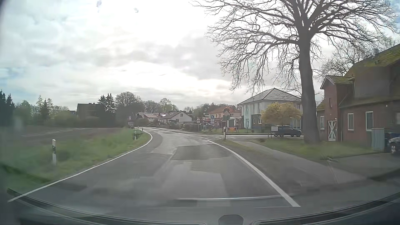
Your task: Follow the waypoints while adhering to traffic rules and regulations
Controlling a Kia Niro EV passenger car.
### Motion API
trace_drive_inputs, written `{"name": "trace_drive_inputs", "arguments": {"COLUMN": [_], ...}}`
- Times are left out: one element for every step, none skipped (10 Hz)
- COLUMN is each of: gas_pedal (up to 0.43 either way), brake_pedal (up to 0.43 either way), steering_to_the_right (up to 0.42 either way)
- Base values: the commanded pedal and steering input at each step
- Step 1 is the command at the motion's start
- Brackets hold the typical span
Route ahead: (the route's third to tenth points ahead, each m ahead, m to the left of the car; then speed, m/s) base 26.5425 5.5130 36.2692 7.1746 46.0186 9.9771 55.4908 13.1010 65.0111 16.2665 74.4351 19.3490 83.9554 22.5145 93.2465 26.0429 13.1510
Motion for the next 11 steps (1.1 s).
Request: {"name": "trace_drive_inputs", "arguments": {"gas_pedal": [0.157, 0.157, 0.157, 0.157, 0.157, 0.157, 0.157, 0.157, 0.157, 0.157, 0.157], "brake_pedal": [0.000, 0.000, 0.000, 0.000, 0.000, 0.000, 0.000, 0.000, 0.000, 0.000, 0.000], "steering_to_the_right": [-0.030, -0.030, -0.030, -0.030, -0.031, -0.031, -0.033, -0.035, -0.036, -0.036, -0.036]}}
